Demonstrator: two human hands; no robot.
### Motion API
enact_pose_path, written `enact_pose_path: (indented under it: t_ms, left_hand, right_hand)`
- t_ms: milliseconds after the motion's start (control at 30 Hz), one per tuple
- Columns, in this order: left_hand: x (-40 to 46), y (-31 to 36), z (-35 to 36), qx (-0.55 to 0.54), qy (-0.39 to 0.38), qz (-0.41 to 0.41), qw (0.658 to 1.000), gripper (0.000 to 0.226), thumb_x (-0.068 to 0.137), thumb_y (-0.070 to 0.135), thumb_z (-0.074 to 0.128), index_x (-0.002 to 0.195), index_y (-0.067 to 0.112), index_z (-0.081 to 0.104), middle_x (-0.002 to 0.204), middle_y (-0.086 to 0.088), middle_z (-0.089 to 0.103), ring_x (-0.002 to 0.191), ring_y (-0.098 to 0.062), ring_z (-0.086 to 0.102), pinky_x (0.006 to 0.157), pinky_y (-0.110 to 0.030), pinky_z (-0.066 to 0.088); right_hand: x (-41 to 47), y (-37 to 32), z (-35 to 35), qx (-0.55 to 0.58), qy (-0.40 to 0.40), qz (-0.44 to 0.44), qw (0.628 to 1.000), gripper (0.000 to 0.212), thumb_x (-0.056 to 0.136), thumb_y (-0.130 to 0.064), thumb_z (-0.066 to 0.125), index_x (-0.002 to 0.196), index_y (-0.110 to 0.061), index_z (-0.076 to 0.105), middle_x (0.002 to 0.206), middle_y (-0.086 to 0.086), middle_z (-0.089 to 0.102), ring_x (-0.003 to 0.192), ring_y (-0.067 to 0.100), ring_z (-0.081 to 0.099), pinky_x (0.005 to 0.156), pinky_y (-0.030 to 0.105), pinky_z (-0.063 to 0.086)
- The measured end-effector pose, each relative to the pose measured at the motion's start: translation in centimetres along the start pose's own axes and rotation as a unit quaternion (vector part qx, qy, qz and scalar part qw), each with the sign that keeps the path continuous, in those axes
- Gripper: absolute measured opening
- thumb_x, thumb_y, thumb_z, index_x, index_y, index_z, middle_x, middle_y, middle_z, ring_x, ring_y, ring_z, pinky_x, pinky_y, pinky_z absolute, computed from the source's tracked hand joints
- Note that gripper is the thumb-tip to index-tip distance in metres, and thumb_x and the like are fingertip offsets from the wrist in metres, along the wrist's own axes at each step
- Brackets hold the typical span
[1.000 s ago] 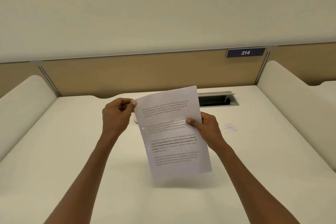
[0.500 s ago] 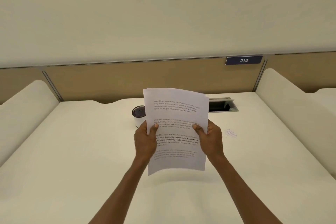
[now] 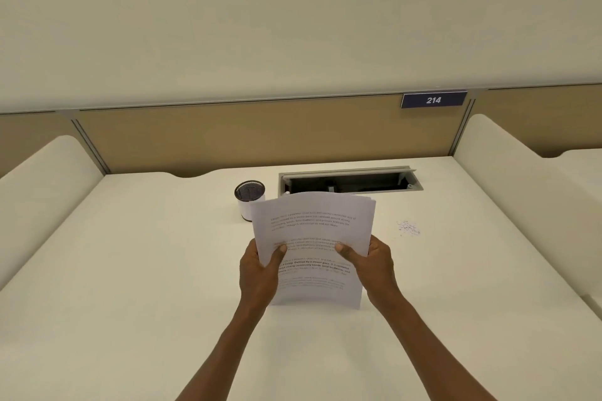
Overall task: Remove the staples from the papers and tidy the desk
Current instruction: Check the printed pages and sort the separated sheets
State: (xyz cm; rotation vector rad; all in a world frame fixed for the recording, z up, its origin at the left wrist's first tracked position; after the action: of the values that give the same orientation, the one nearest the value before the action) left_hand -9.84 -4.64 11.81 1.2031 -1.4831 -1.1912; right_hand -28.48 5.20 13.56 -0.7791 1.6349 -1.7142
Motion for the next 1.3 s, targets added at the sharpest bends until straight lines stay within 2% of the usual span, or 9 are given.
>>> enact_pose_path:
  t_ms: [133, 333, 500, 633, 833, 1000, 1100, 1200, 1300]
  left_hand:
    - [-0.2, -0.7, 0.2, 0.009, -0.008, -0.001, 1.0, 0.023, 0.097, 0.025, 0.064, 0.12, 0.02, 0.064, 0.108, 0.007, 0.074, 0.098, -0.015, 0.071, 0.075, -0.028, 0.056]
    - [0.0, 0.3, 0.2, 0.011, -0.024, 0.018, 0.999, 0.04, 0.088, 0.046, 0.055, 0.121, 0.026, 0.062, 0.11, 0.01, 0.073, 0.097, -0.01, 0.07, 0.077, -0.031, 0.058]
    - [-1.1, -1.7, 0.7, 0.041, -0.046, -0.01, 0.998, 0.026, 0.098, 0.031, 0.061, 0.121, 0.021, 0.065, 0.109, 0.01, 0.073, 0.1, -0.016, 0.07, 0.076, -0.028, 0.056]
    - [-1.1, -1.8, 1.0, 0.041, -0.029, -0.025, 0.998, 0.017, 0.101, 0.018, 0.056, 0.114, 0.018, 0.067, 0.104, 0.007, 0.074, 0.098, -0.019, 0.07, 0.078, -0.036, 0.056]
    - [-0.4, 0.1, 0.6, -0.049, -0.038, -0.032, 0.998, 0.018, 0.102, 0.021, 0.056, 0.116, 0.02, 0.067, 0.107, 0.005, 0.076, 0.098, -0.014, 0.072, 0.085, -0.04, 0.058]
    - [-0.4, 1.8, 1.1, -0.159, -0.032, -0.061, 0.985, 0.023, 0.103, 0.016, 0.054, 0.124, 0.018, 0.063, 0.113, 0.003, 0.075, 0.104, -0.015, 0.071, 0.083, -0.03, 0.056]
    - [-0.5, 1.9, 1.8, -0.213, -0.035, -0.086, 0.973, 0.026, 0.103, 0.012, 0.055, 0.127, 0.018, 0.063, 0.118, -0.001, 0.074, 0.111, -0.022, 0.069, 0.094, -0.043, 0.054]
    - [-0.6, 2.1, 2.3, -0.253, -0.025, -0.123, 0.959, 0.026, 0.102, 0.01, 0.055, 0.127, 0.016, 0.063, 0.119, -0.004, 0.073, 0.11, -0.024, 0.069, 0.096, -0.045, 0.053]
    - [-0.4, 1.8, 2.4, -0.278, 0.003, -0.19, 0.942, 0.011, 0.101, 0.012, 0.057, 0.106, 0.006, 0.065, 0.111, -0.013, 0.071, 0.095, -0.024, 0.069, 0.095, -0.043, 0.051]
  right_hand:
    - [-0.2, 0.6, 0.4, 0.007, 0.012, 0.023, 1.0, 0.021, 0.079, -0.01, 0.078, 0.096, -0.02, 0.069, 0.091, -0.001, 0.075, 0.081, 0.02, 0.072, 0.061, 0.021, 0.054]
    - [0.5, -0.2, -0.3, 0.003, -0.001, 0.005, 1.0, 0.023, 0.079, -0.012, 0.078, 0.098, -0.02, 0.069, 0.091, -0.005, 0.075, 0.077, 0.016, 0.071, 0.062, 0.024, 0.056]
    - [0.0, 2.5, -0.6, -0.025, -0.022, 0.044, 0.999, 0.03, 0.075, -0.008, 0.081, 0.101, -0.015, 0.068, 0.097, 0.0, 0.074, 0.089, 0.023, 0.071, 0.064, 0.02, 0.055]
    - [0.2, 2.0, -0.9, -0.038, -0.007, 0.027, 0.999, 0.026, 0.076, -0.007, 0.079, 0.098, -0.016, 0.069, 0.094, -0.002, 0.074, 0.084, 0.02, 0.069, 0.059, 0.015, 0.052]
    - [1.6, 0.8, -2.1, -0.071, 0.045, 0.008, 0.996, 0.033, 0.075, -0.03, 0.082, 0.099, -0.015, 0.066, 0.101, -0.006, 0.067, 0.089, 0.012, 0.066, 0.066, 0.018, 0.051]
    - [1.4, 0.4, -2.8, 0.034, 0.065, 0.05, 0.996, 0.039, 0.071, -0.024, 0.084, 0.103, -0.013, 0.064, 0.101, 0.004, 0.07, 0.087, 0.019, 0.066, 0.063, 0.017, 0.051]
    - [1.2, 0.9, -2.4, 0.222, 0.034, 0.112, 0.968, 0.061, 0.065, -0.021, 0.087, 0.118, -0.016, 0.058, 0.113, 0.014, 0.068, 0.096, 0.029, 0.066, 0.078, 0.04, 0.057]
    - [1.1, 0.8, -1.6, 0.321, 0.031, 0.154, 0.934, 0.053, 0.079, -0.013, 0.075, 0.127, -0.018, 0.054, 0.117, 0.016, 0.066, 0.103, 0.033, 0.064, 0.081, 0.046, 0.056]
    - [0.8, 0.3, -0.5, 0.375, -0.022, 0.132, 0.917, 0.04, 0.086, -0.014, 0.065, 0.125, -0.016, 0.06, 0.119, 0.012, 0.068, 0.109, 0.031, 0.063, 0.081, 0.041, 0.056]
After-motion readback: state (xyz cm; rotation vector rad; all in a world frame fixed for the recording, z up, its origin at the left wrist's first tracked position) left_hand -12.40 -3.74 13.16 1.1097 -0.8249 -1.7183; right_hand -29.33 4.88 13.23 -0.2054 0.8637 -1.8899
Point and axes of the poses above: each hand's wrist, its own x-axis towards the middle knuckle, its own z-axis out of the palm, y = z × x, the point moved 1 cm from there along x, towards the middle knuckle
